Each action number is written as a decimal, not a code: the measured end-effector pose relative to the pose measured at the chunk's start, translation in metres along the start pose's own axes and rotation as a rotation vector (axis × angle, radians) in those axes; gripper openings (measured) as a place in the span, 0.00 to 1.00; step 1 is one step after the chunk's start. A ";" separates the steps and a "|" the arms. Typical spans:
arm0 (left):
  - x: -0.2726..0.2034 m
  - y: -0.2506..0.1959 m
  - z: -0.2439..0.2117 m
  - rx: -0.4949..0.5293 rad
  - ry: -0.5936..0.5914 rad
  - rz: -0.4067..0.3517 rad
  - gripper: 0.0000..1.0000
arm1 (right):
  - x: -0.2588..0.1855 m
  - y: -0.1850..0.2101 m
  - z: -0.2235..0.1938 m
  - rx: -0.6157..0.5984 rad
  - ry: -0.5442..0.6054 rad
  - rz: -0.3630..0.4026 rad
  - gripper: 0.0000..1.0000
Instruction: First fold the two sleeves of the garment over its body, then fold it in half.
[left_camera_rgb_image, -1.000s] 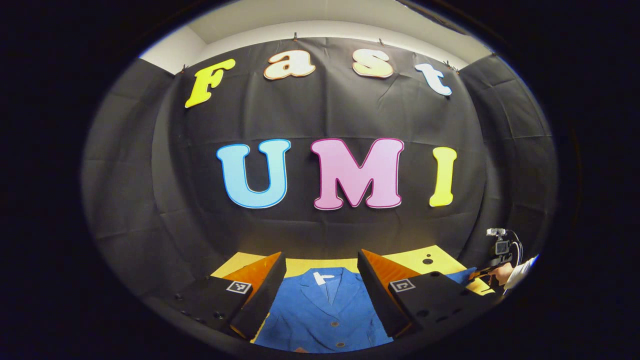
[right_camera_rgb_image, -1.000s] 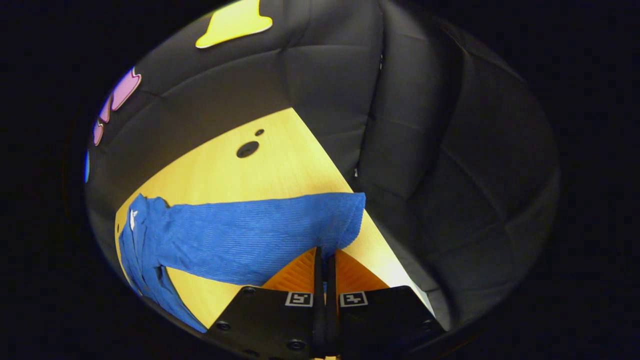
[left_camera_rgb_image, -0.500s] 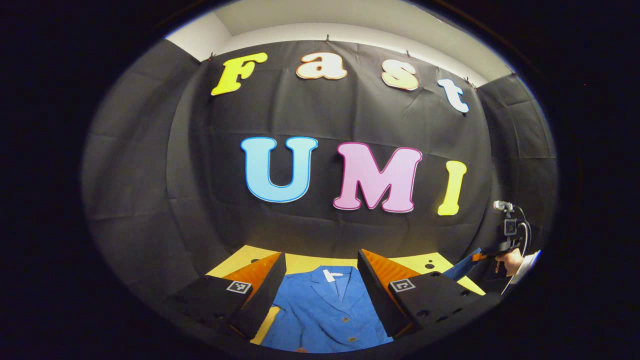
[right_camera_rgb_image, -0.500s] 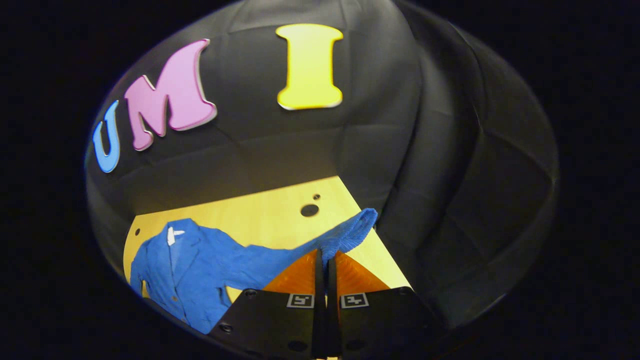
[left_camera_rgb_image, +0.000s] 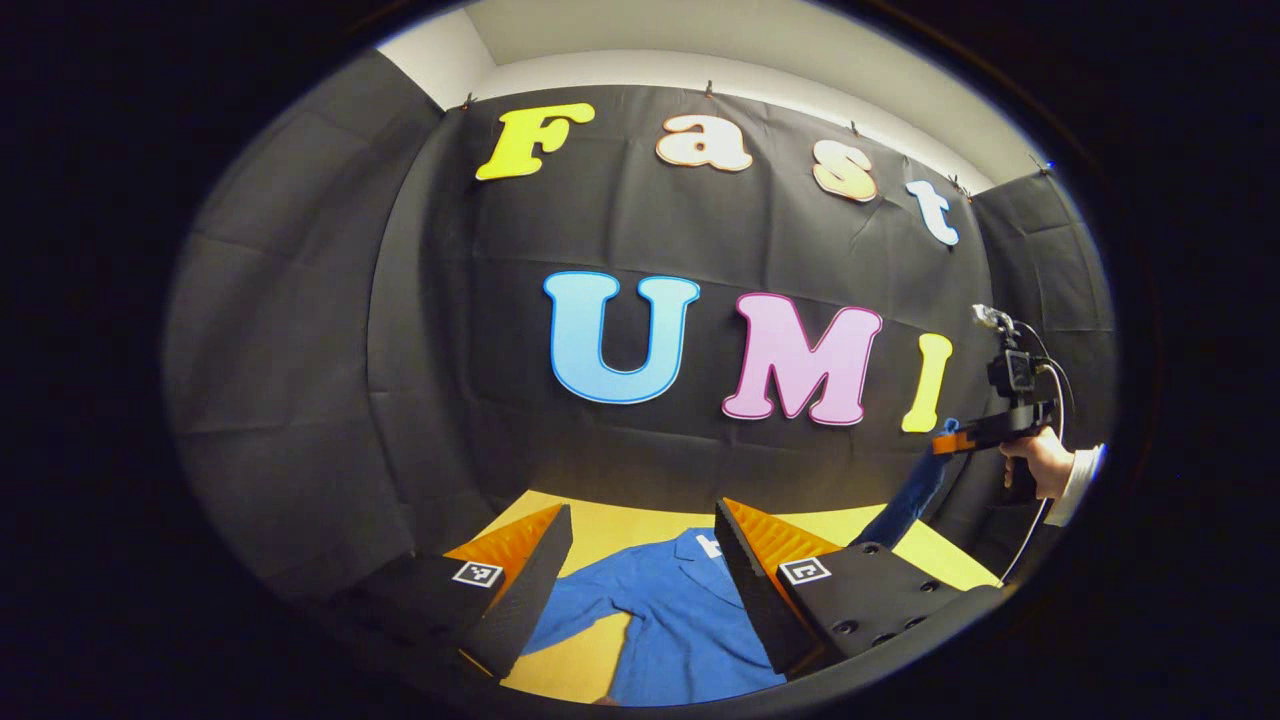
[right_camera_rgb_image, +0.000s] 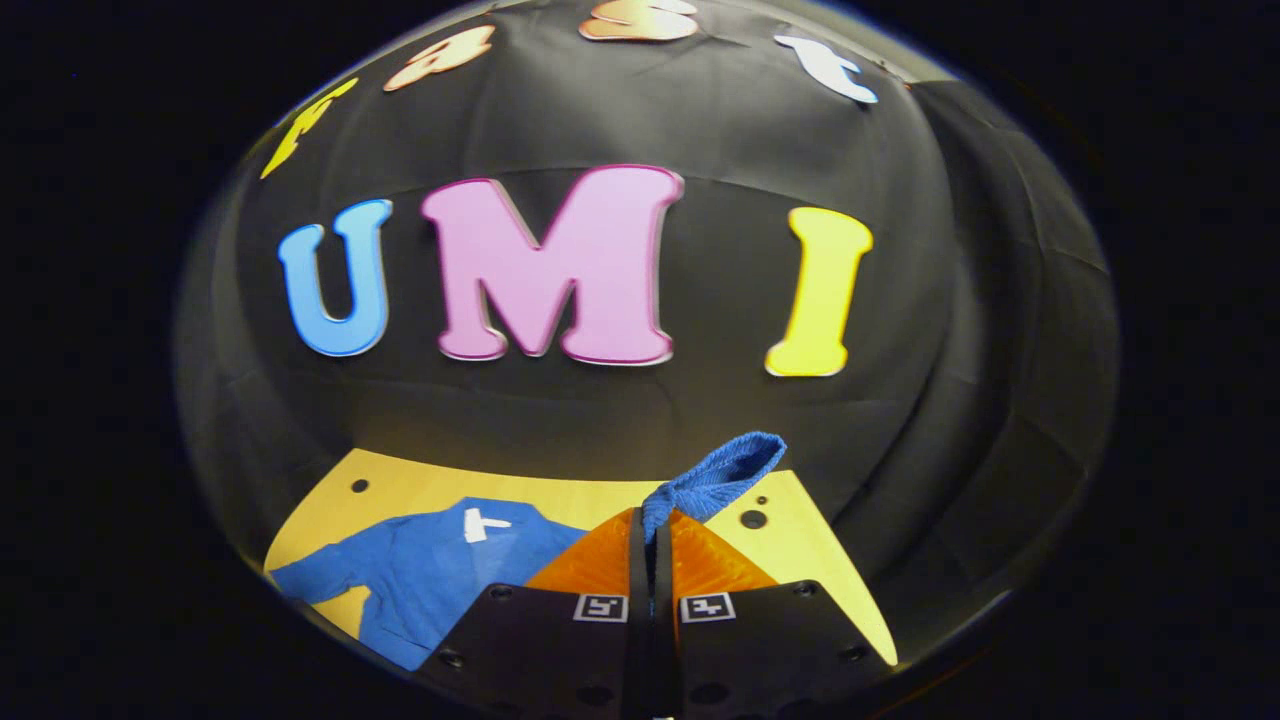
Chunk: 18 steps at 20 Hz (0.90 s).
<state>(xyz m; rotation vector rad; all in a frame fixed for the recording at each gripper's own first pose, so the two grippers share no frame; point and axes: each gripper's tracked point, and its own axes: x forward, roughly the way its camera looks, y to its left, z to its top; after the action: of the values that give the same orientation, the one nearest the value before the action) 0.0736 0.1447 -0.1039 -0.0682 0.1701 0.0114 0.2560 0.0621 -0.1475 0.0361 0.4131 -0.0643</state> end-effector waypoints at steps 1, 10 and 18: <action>-0.003 0.011 0.000 0.012 -0.008 0.006 0.82 | 0.005 0.022 -0.002 -0.001 0.012 0.022 0.04; -0.026 0.101 -0.028 0.016 0.031 0.139 0.83 | 0.063 0.270 -0.126 0.118 0.266 0.375 0.04; -0.040 0.152 -0.095 -0.095 0.213 0.273 0.83 | 0.119 0.354 -0.252 0.224 0.475 0.390 0.05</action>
<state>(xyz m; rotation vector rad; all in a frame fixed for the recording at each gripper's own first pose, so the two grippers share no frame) 0.0158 0.2896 -0.2004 -0.1409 0.3908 0.2859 0.2887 0.4211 -0.4179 0.3563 0.8651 0.2892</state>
